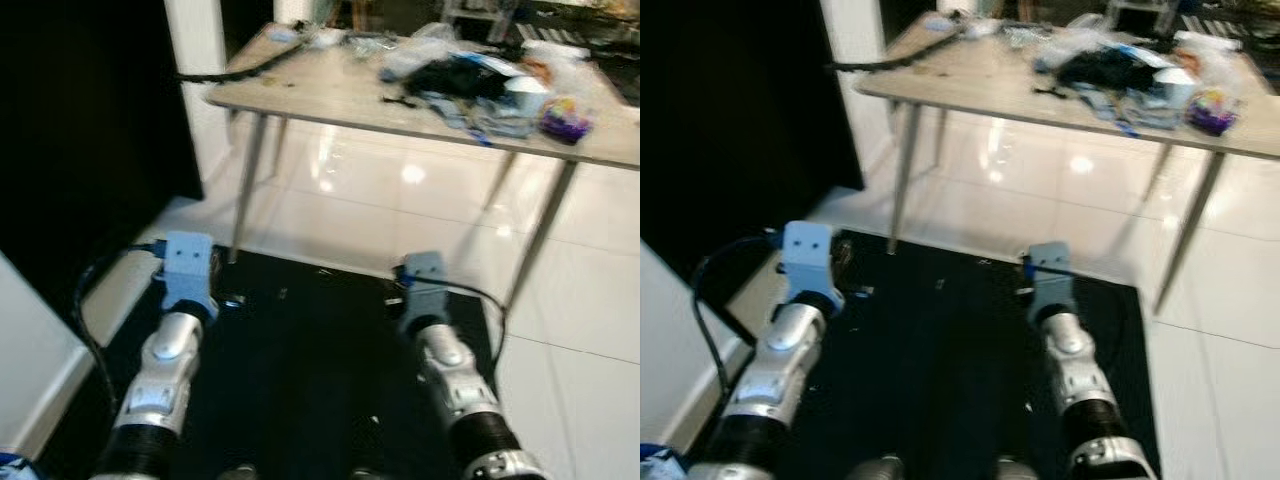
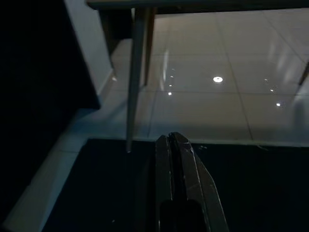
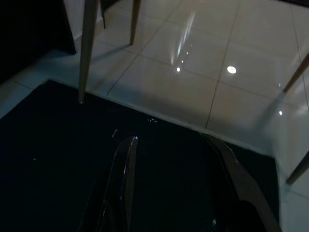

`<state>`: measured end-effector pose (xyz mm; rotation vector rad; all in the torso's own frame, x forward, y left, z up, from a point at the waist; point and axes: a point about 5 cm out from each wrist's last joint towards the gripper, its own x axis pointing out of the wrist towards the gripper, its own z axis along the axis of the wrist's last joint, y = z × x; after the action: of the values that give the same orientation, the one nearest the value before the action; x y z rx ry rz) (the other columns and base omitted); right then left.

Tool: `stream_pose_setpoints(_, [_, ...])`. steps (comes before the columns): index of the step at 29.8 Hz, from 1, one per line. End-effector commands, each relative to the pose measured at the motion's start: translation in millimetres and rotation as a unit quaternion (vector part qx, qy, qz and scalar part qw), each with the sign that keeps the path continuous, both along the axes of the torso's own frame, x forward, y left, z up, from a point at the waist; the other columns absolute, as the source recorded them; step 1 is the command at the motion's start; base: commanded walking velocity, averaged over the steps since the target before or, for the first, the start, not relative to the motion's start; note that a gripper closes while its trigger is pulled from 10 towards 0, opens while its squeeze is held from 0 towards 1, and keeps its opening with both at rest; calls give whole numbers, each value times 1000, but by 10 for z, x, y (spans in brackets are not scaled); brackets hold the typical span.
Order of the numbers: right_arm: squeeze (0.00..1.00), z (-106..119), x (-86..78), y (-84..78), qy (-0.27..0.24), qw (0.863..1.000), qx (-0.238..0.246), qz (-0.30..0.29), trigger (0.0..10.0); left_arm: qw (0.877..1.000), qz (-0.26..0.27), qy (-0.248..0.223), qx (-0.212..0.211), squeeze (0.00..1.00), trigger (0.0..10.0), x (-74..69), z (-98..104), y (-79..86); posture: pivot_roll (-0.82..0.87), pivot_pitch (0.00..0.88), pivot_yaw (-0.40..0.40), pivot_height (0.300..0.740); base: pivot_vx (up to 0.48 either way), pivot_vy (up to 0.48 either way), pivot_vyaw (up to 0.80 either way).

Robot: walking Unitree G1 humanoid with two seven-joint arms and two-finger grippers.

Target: Picking trash to rubbish bin

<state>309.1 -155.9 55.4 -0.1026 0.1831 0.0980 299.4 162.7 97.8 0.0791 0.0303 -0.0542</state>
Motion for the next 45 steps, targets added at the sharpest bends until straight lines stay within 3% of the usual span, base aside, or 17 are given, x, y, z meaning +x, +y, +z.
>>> stream_pose_setpoints(1, [0,-7,-2,-71,3,1000,0,-12,10000,1000,-4,6,5,0,10000,-1,-15,-9,31,29,1,740,307,0,-606])
stream_pose_setpoints(8, [0,-2,2,-78,1,1000,-1,-12,10000,1000,-5,5,6,0,10000,7,-16,-13,30,23,-2,740,312,0,-497])
stream_pose_setpoints(26, [0,29,19,-86,-5,1000,-6,-9,10000,1000,-3,3,4,0,10000,6,-17,-20,26,11,-11,740,312,0,0])
stream_pose_setpoints(45, [0,275,138,-165,-48,999,-14,-18,10000,1000,1,1,5,0,10000,0,-3,-1,27,19,-16,740,311,0,-298])
